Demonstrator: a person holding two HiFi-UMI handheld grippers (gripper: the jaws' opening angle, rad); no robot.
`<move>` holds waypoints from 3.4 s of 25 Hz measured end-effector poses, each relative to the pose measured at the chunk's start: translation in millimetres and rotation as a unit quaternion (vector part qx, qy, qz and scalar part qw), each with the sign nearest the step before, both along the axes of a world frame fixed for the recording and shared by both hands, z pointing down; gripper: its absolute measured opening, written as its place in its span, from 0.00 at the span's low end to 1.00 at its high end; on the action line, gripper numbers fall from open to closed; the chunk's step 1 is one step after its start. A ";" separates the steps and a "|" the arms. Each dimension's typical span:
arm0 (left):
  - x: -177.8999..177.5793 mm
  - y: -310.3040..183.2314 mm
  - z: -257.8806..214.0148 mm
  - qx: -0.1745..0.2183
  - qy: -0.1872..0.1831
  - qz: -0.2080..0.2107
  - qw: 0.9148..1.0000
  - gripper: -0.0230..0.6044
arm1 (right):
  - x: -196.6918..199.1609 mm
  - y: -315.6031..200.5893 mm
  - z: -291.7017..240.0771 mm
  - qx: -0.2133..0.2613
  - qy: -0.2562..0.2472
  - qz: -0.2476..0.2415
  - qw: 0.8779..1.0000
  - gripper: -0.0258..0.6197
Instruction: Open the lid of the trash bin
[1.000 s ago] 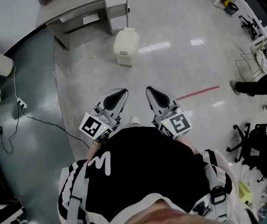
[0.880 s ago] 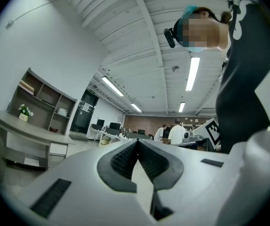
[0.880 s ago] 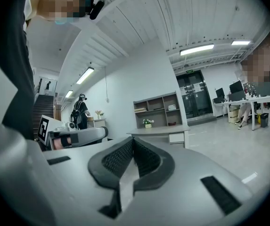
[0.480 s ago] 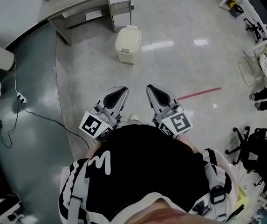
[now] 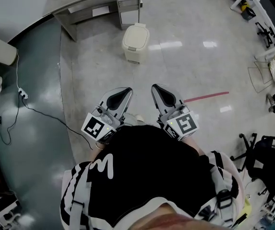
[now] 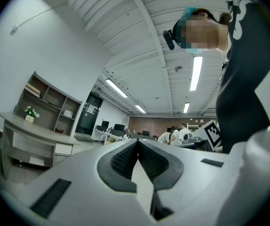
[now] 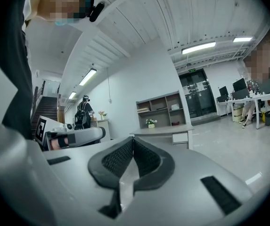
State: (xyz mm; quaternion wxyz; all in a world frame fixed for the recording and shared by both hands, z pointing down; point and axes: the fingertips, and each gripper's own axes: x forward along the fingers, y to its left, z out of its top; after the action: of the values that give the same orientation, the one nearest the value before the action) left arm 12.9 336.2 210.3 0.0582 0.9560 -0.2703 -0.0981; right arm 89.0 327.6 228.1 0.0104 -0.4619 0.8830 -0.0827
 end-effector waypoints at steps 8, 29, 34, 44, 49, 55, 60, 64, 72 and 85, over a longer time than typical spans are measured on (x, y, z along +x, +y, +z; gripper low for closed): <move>-2.6 2.3 1.6 -0.005 -0.004 -0.004 1.000 0.04 | -2.9 1.4 8.5 -0.014 -0.004 -0.004 1.000 0.06; -6.7 -54.3 -0.6 0.007 -0.002 0.001 1.000 0.05 | -1.3 -52.6 0.1 0.006 0.011 0.013 1.000 0.06; -3.4 -76.7 -5.2 0.010 0.001 0.004 1.000 0.04 | 1.4 -72.2 -1.6 0.005 0.010 0.019 1.000 0.06; 4.7 -120.6 0.7 0.011 -0.006 0.022 1.000 0.05 | 5.7 -115.4 5.2 -0.001 0.011 0.031 0.999 0.06; 4.0 -146.6 -1.3 0.011 -0.006 0.023 1.000 0.05 | 8.6 -140.7 5.1 -0.004 0.009 0.039 0.999 0.06; 2.8 -177.5 -4.7 0.009 -0.004 0.028 1.000 0.05 | 6.7 -170.6 1.6 -0.007 0.007 0.044 0.999 0.06; 2.5 -199.9 -7.1 0.006 -0.007 0.032 0.999 0.05 | 6.3 -193.5 -2.4 -0.007 0.003 0.048 0.999 0.06; -1.5 -219.8 -11.4 0.009 -0.006 0.035 0.999 0.05 | 2.5 -213.6 -5.9 -0.007 0.006 0.051 0.999 0.06; -8.4 -270.5 -16.9 0.006 0.004 0.045 0.999 0.05 | -5.8 -260.6 -12.2 -0.004 0.010 0.058 0.998 0.06; -13.9 -345.0 -16.8 0.001 0.002 0.063 0.998 0.05 | -10.5 -329.6 -13.2 -0.002 0.006 0.076 0.997 0.06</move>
State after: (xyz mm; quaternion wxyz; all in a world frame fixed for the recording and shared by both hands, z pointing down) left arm -1.0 -8.7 193.5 0.0636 0.9711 -0.2088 -0.0966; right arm 78.4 -1.9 214.9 0.0105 -0.5284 0.8451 -0.0806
